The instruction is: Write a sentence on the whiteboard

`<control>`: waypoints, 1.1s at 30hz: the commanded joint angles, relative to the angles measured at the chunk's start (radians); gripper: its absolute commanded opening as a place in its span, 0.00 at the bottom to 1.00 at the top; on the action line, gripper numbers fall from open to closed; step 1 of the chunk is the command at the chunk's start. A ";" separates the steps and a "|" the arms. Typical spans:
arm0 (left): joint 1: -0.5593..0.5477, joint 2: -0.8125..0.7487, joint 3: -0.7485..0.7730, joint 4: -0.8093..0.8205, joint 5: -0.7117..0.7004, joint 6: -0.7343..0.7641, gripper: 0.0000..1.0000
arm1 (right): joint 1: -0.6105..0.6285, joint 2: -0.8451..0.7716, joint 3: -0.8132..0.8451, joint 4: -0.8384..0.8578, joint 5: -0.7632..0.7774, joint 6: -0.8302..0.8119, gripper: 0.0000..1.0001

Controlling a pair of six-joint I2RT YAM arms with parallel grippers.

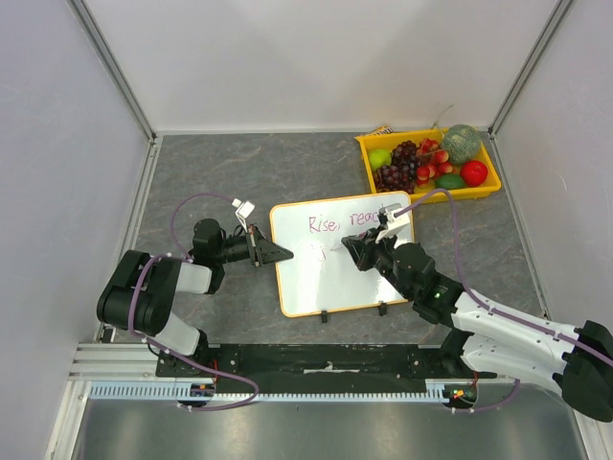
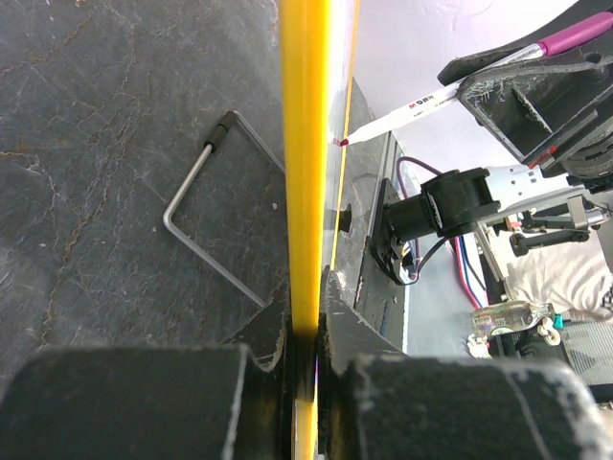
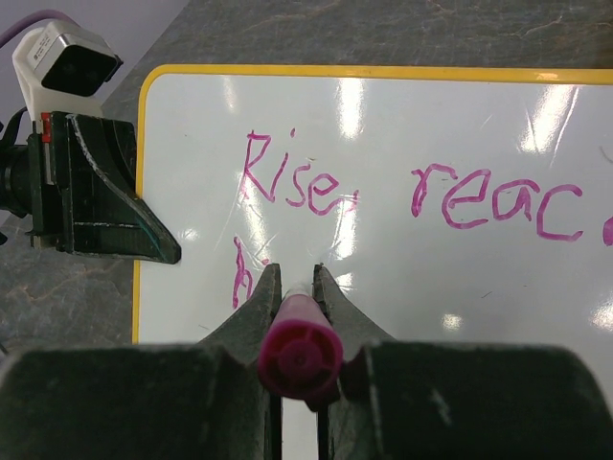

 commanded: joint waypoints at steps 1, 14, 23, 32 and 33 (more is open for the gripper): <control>-0.019 0.029 -0.007 -0.067 -0.029 0.104 0.02 | -0.004 0.004 0.003 0.018 0.035 -0.006 0.00; -0.019 0.033 -0.005 -0.067 -0.027 0.102 0.02 | -0.004 0.029 -0.005 0.013 -0.034 -0.005 0.00; -0.022 0.033 -0.005 -0.065 -0.027 0.102 0.02 | -0.004 0.009 -0.033 -0.022 -0.063 0.003 0.00; -0.021 0.033 -0.005 -0.065 -0.027 0.102 0.02 | -0.003 -0.005 -0.056 -0.053 -0.022 0.000 0.00; -0.022 0.033 -0.005 -0.065 -0.027 0.102 0.02 | -0.004 -0.006 -0.056 -0.056 -0.010 0.000 0.00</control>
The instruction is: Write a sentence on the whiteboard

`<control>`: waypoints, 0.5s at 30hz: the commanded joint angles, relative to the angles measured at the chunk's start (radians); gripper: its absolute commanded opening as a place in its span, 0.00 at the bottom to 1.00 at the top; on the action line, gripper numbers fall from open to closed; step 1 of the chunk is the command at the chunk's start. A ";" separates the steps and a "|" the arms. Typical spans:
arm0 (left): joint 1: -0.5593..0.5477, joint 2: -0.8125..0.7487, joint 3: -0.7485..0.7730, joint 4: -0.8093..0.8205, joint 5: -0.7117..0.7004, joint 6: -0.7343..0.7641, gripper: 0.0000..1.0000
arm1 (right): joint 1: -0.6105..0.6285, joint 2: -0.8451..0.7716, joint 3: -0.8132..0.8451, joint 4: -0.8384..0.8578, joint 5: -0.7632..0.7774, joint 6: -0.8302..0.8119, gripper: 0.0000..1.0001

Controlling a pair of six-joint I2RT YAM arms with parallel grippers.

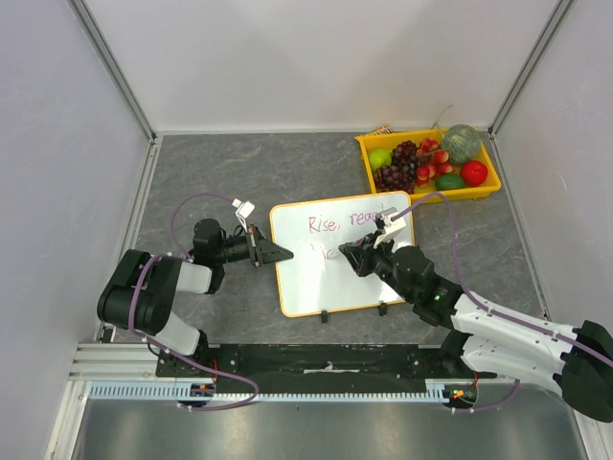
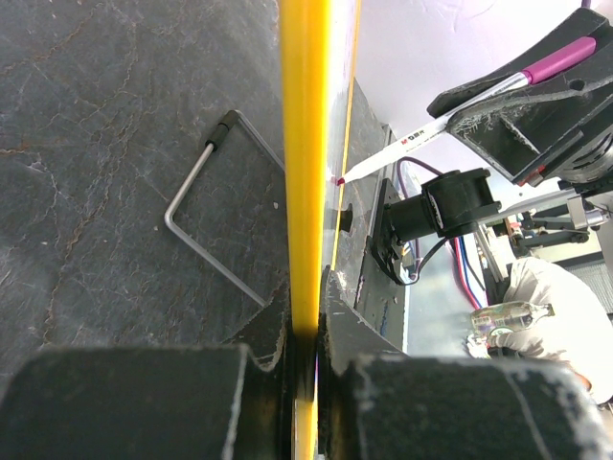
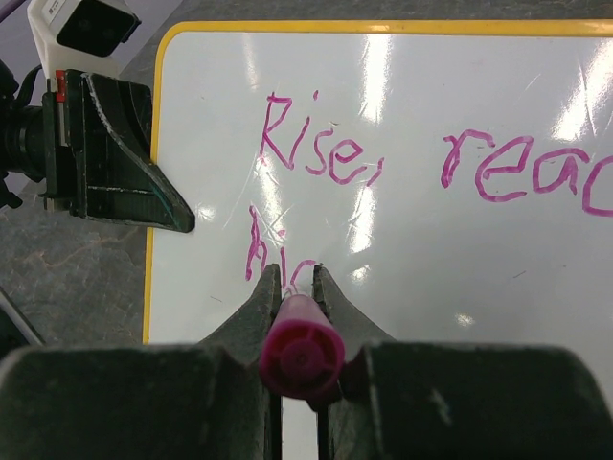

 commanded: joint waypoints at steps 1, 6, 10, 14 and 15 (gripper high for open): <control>-0.021 0.027 -0.006 -0.066 -0.027 0.102 0.02 | -0.005 -0.006 -0.023 -0.060 0.065 -0.013 0.00; -0.021 0.026 -0.007 -0.066 -0.027 0.102 0.02 | -0.005 -0.007 -0.004 -0.066 0.101 -0.020 0.00; -0.022 0.027 -0.004 -0.067 -0.027 0.104 0.02 | -0.005 -0.001 0.016 -0.059 0.123 -0.028 0.00; -0.022 0.026 -0.006 -0.067 -0.027 0.104 0.02 | -0.005 0.019 0.040 -0.062 0.143 -0.042 0.00; -0.021 0.027 -0.006 -0.067 -0.027 0.102 0.02 | -0.005 0.020 0.046 -0.063 0.149 -0.040 0.00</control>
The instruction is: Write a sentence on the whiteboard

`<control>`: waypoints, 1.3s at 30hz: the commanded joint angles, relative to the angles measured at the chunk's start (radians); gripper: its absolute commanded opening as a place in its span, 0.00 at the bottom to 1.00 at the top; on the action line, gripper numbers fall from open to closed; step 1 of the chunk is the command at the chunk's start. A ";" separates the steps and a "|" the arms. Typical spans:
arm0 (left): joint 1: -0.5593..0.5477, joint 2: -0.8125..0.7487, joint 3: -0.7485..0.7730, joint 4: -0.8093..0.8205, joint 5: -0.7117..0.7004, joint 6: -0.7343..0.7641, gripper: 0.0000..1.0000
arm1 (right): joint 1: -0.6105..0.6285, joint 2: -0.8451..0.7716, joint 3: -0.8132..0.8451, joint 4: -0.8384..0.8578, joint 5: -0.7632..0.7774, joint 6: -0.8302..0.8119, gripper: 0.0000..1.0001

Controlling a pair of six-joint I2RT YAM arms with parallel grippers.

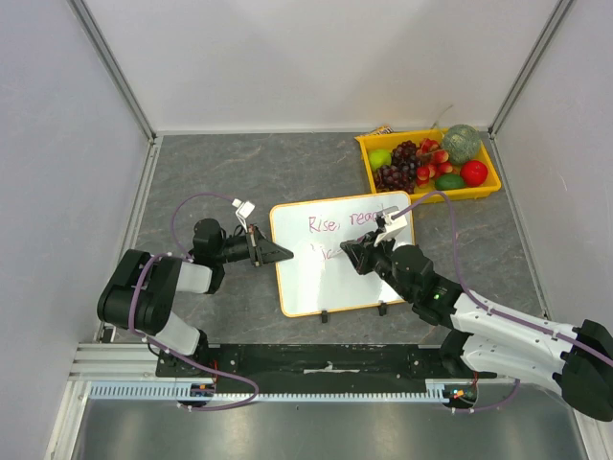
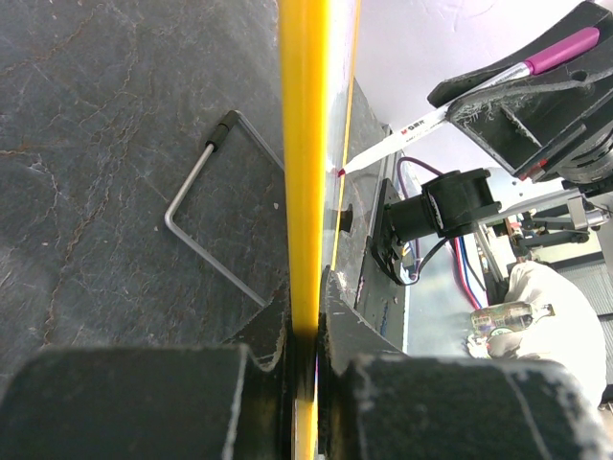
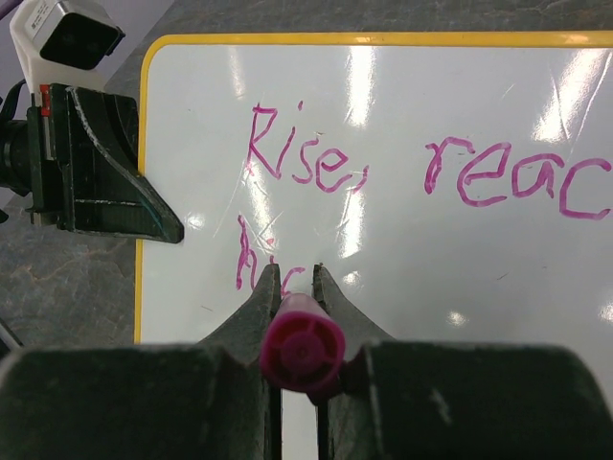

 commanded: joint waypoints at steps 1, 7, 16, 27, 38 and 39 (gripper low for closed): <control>-0.022 0.027 -0.007 -0.067 -0.027 0.104 0.02 | -0.006 0.020 0.044 -0.053 0.111 -0.044 0.00; -0.022 0.026 -0.005 -0.068 -0.027 0.104 0.02 | -0.008 0.039 0.075 -0.039 0.128 -0.047 0.00; -0.022 0.029 -0.004 -0.070 -0.024 0.104 0.02 | -0.006 0.044 0.058 -0.071 0.091 -0.045 0.00; -0.022 0.024 -0.005 -0.068 -0.025 0.107 0.02 | -0.006 0.020 -0.002 -0.120 0.039 -0.005 0.00; -0.022 0.026 -0.005 -0.071 -0.025 0.109 0.02 | -0.006 -0.001 -0.031 -0.165 0.013 0.010 0.00; -0.022 0.026 -0.005 -0.071 -0.025 0.109 0.02 | -0.006 -0.007 -0.034 -0.169 0.010 0.009 0.00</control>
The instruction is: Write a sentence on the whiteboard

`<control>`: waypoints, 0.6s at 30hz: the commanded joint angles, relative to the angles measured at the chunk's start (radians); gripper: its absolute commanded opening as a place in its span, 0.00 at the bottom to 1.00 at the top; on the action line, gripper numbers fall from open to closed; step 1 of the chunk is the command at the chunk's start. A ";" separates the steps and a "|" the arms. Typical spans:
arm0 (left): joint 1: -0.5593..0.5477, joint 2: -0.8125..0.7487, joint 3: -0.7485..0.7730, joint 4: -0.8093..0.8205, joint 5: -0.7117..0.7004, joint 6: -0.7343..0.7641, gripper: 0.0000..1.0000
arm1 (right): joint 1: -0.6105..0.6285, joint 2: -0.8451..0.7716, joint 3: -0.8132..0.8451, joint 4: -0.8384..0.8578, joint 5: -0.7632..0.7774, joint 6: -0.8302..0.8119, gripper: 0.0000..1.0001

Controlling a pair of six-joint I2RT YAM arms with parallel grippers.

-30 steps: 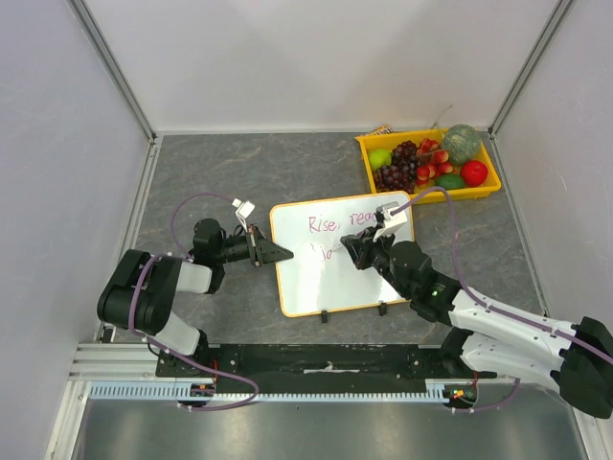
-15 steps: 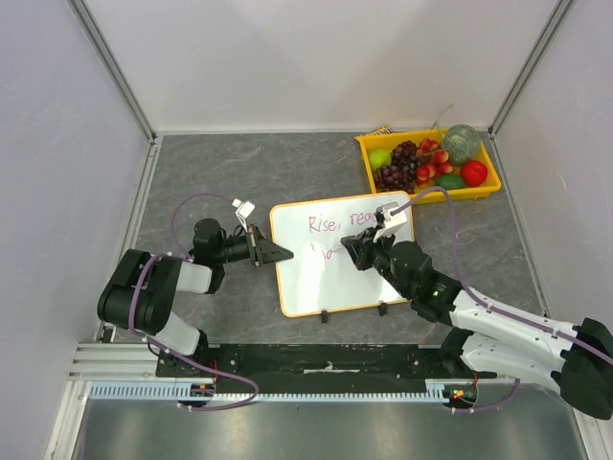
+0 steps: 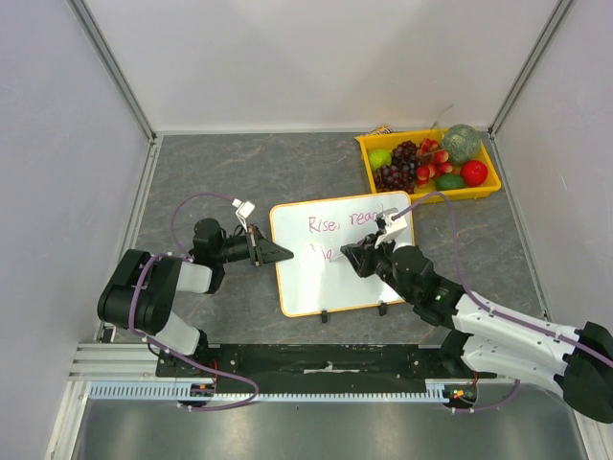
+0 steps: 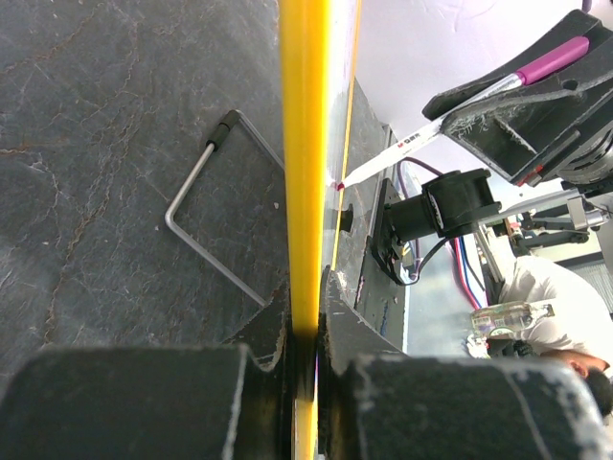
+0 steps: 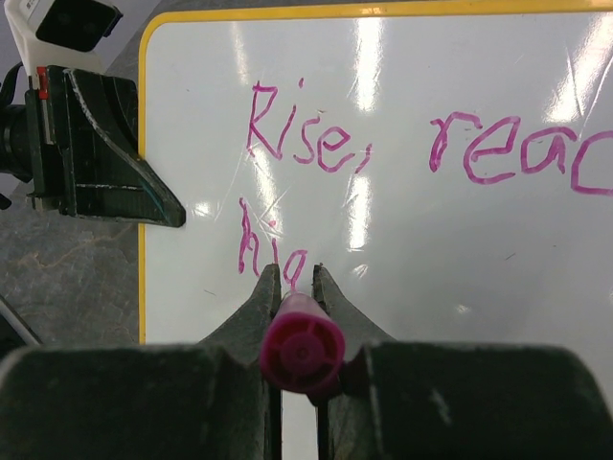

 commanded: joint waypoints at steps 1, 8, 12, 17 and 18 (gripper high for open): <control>-0.022 0.024 -0.006 -0.070 -0.026 0.109 0.02 | -0.006 -0.009 -0.044 -0.132 0.018 -0.015 0.00; -0.021 0.025 -0.005 -0.070 -0.026 0.109 0.02 | -0.006 -0.034 -0.056 -0.166 -0.013 -0.020 0.00; -0.022 0.025 -0.005 -0.070 -0.026 0.109 0.02 | -0.006 -0.018 -0.058 -0.151 -0.042 -0.015 0.00; -0.022 0.027 -0.005 -0.070 -0.026 0.109 0.02 | -0.006 0.011 -0.061 -0.105 -0.064 0.003 0.00; -0.022 0.027 -0.005 -0.070 -0.024 0.109 0.02 | -0.007 0.015 -0.060 -0.096 -0.065 0.005 0.00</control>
